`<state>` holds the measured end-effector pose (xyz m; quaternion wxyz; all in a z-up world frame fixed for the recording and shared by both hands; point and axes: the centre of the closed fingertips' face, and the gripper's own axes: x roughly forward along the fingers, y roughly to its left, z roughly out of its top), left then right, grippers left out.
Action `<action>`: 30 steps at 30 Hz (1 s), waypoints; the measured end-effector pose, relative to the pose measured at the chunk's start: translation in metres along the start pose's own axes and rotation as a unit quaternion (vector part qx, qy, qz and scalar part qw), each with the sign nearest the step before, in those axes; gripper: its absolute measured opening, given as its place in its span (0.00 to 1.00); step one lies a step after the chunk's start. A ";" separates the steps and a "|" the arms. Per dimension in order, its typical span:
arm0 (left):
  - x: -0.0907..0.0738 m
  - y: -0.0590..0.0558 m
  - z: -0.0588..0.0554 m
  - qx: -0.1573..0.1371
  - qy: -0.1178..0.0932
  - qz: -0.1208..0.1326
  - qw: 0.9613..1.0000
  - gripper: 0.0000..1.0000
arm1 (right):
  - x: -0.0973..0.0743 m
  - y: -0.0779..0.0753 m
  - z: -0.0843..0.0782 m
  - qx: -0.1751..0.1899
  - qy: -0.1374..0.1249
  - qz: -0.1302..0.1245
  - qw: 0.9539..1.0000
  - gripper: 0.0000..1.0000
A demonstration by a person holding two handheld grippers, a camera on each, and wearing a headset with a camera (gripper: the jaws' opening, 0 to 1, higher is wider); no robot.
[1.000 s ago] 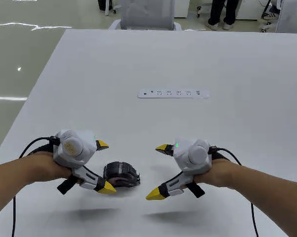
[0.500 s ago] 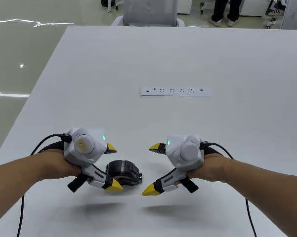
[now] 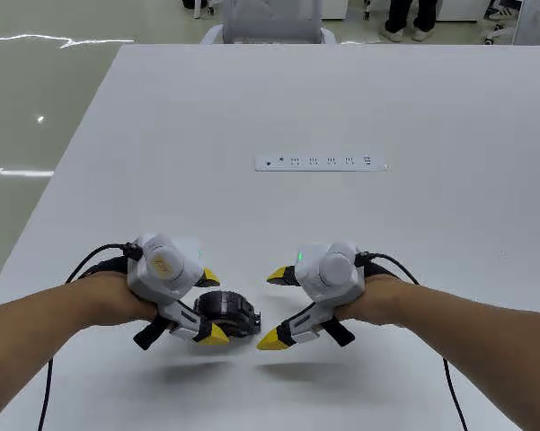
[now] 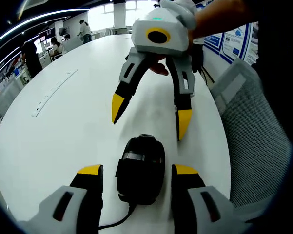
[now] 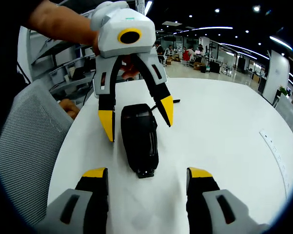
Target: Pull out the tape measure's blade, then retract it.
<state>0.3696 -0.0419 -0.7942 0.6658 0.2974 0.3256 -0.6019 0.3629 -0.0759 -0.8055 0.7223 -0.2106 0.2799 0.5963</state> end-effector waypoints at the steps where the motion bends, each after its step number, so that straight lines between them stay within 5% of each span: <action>1: 0.000 0.000 0.000 0.001 0.002 0.000 1.000 0.52 | 0.001 0.002 -0.001 -0.002 0.004 0.004 1.000 0.65; 20: 0.006 -0.002 -0.006 0.036 0.030 -0.005 0.999 0.39 | 0.011 0.005 -0.006 -0.041 0.040 0.030 0.998 0.51; 23: 0.008 0.001 -0.011 0.054 0.051 0.004 0.997 0.36 | 0.012 0.003 -0.006 -0.044 0.042 0.031 0.998 0.50; 30: 0.010 0.000 -0.010 0.057 0.052 -0.003 0.997 0.33 | 0.014 0.001 -0.006 -0.048 0.045 0.033 0.997 0.45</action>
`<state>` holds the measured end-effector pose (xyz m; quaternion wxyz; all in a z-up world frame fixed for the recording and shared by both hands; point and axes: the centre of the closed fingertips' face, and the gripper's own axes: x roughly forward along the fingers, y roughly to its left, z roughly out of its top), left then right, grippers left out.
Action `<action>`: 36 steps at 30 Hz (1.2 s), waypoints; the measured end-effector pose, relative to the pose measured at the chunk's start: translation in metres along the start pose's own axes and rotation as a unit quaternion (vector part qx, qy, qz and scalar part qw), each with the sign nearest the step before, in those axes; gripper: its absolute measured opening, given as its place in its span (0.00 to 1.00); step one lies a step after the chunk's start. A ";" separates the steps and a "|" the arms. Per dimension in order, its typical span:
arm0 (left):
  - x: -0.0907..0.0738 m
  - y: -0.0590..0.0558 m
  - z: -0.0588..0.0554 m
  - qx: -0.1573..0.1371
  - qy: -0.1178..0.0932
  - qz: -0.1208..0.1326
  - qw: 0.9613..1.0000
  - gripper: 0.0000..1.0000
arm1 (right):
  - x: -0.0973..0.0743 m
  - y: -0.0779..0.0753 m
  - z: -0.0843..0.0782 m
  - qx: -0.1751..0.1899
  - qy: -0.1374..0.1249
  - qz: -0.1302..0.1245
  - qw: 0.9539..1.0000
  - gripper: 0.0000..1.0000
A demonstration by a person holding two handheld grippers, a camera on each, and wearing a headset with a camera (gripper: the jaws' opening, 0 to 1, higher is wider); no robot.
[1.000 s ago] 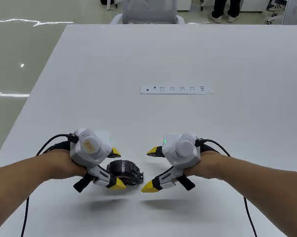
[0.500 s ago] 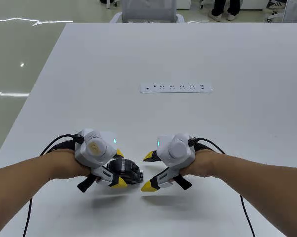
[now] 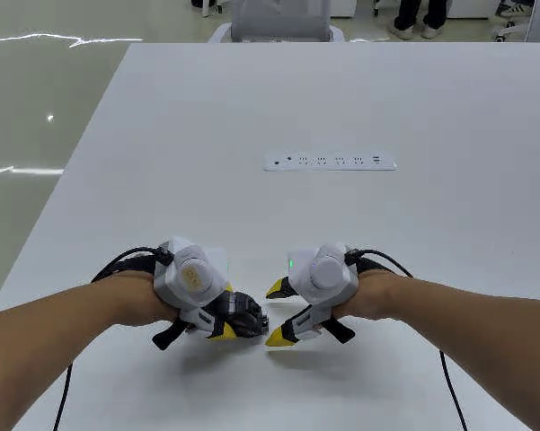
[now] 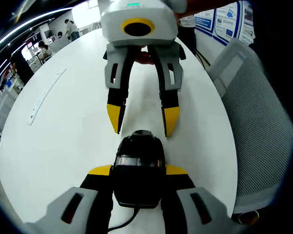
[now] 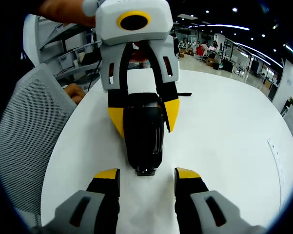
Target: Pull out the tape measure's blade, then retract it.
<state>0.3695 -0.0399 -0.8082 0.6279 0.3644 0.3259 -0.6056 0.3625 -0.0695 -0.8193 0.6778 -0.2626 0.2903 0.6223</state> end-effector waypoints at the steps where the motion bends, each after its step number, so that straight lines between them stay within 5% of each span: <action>1: 0.000 0.000 0.000 0.000 0.000 -0.001 1.000 0.33 | 0.001 0.000 -0.001 -0.003 0.003 0.001 1.000 0.45; 16: 0.001 -0.001 0.000 0.003 0.010 0.000 1.000 0.33 | 0.005 0.000 -0.001 -0.013 0.011 0.001 1.000 0.32; 25: 0.003 -0.001 0.000 0.007 0.015 0.003 1.000 0.33 | 0.009 0.000 -0.007 -0.035 0.042 -0.004 0.998 0.21; 36: 0.004 -0.002 0.001 0.007 0.015 0.004 1.000 0.33 | 0.014 0.002 -0.010 -0.012 0.065 0.009 0.998 0.18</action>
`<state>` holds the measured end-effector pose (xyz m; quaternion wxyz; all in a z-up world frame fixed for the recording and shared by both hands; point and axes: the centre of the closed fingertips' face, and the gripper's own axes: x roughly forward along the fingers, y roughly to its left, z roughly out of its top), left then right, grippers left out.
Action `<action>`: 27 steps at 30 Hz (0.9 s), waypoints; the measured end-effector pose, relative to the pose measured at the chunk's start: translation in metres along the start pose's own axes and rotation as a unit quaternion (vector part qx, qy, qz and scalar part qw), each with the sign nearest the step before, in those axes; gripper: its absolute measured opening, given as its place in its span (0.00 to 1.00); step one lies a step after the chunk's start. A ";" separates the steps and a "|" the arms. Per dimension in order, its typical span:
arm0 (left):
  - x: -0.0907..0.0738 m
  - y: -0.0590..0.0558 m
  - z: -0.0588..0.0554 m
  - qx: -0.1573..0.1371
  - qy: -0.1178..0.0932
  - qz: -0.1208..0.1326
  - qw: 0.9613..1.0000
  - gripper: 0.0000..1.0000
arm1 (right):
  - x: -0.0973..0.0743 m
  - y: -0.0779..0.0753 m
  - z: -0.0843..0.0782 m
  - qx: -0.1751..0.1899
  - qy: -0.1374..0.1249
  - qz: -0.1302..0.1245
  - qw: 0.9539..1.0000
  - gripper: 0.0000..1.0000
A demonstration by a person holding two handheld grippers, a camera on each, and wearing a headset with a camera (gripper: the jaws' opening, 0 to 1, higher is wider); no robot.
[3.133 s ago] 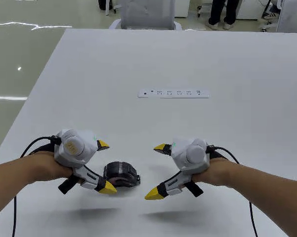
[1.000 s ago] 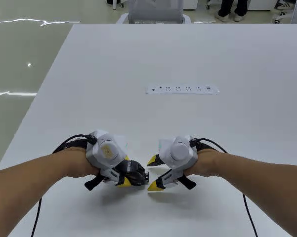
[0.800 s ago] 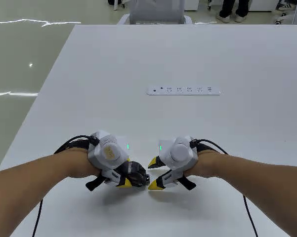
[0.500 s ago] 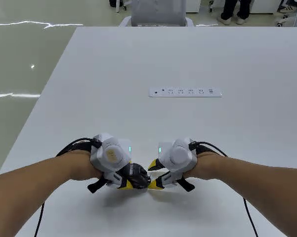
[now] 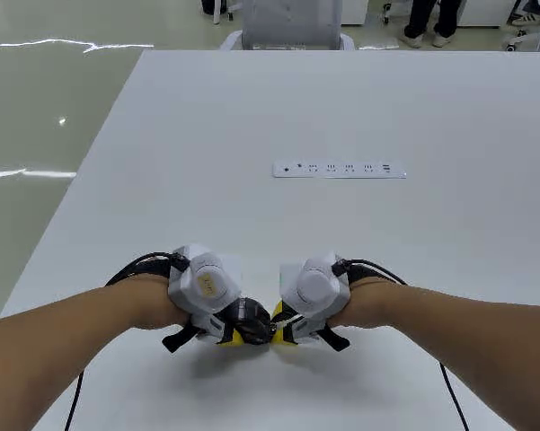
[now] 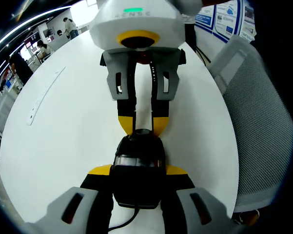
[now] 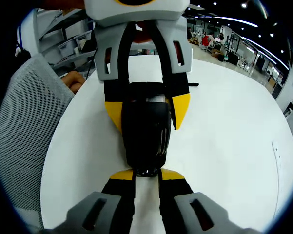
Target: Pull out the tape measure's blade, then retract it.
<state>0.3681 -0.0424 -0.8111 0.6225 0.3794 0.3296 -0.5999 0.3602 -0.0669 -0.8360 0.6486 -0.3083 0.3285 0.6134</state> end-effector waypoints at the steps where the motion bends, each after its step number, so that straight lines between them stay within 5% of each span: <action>1: 0.000 0.000 0.000 0.000 0.000 0.001 1.000 0.33 | 0.000 0.000 0.000 0.005 0.001 0.002 1.000 0.18; 10: 0.001 0.000 0.001 -0.001 -0.003 0.003 1.000 0.33 | -0.001 0.001 0.000 -0.013 0.008 0.007 1.000 0.18; 20: 0.000 0.001 0.000 -0.003 0.004 0.007 1.000 0.33 | -0.002 -0.001 -0.002 0.023 0.035 0.002 0.999 0.14; 27: 0.000 0.001 0.000 0.001 0.001 0.007 1.000 0.33 | -0.003 0.001 -0.003 0.001 0.044 0.004 0.999 0.13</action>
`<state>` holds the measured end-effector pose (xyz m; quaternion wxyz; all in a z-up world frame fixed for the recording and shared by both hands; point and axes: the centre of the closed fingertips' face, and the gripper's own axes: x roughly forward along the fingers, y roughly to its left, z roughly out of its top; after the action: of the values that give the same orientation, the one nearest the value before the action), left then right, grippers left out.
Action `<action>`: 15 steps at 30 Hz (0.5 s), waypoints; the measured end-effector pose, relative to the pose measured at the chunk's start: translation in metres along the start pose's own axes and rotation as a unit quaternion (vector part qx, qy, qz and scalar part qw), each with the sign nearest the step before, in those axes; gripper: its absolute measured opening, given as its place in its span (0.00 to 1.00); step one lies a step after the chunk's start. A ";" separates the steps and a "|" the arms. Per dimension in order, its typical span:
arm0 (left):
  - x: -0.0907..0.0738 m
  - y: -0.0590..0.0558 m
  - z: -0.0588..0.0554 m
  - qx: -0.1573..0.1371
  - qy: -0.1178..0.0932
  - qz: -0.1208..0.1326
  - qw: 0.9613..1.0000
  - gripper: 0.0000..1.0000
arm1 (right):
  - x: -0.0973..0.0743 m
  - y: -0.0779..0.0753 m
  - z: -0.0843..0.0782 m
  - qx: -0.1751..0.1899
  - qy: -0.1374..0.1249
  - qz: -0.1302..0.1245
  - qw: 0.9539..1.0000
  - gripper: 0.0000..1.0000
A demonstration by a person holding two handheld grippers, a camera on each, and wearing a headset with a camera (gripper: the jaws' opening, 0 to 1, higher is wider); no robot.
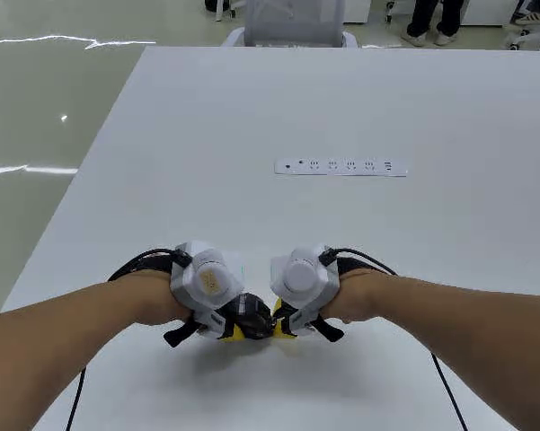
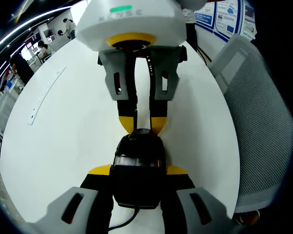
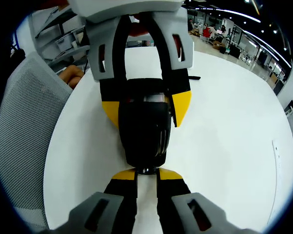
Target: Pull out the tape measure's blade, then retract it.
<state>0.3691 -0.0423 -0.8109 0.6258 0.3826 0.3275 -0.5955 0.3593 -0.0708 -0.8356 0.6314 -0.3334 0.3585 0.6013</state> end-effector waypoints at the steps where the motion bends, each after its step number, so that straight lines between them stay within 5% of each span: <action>1: 0.000 0.000 0.000 0.000 0.001 0.000 1.000 0.33 | 0.000 0.000 0.000 0.000 0.000 0.000 1.000 0.13; 15: 0.000 0.000 -0.001 0.002 0.005 -0.004 1.000 0.32 | 0.000 0.000 -0.002 0.005 0.006 -0.002 1.000 0.13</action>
<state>0.3689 -0.0420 -0.8115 0.6211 0.3850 0.3309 -0.5970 0.3591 -0.0727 -0.8364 0.6322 -0.3343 0.3643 0.5965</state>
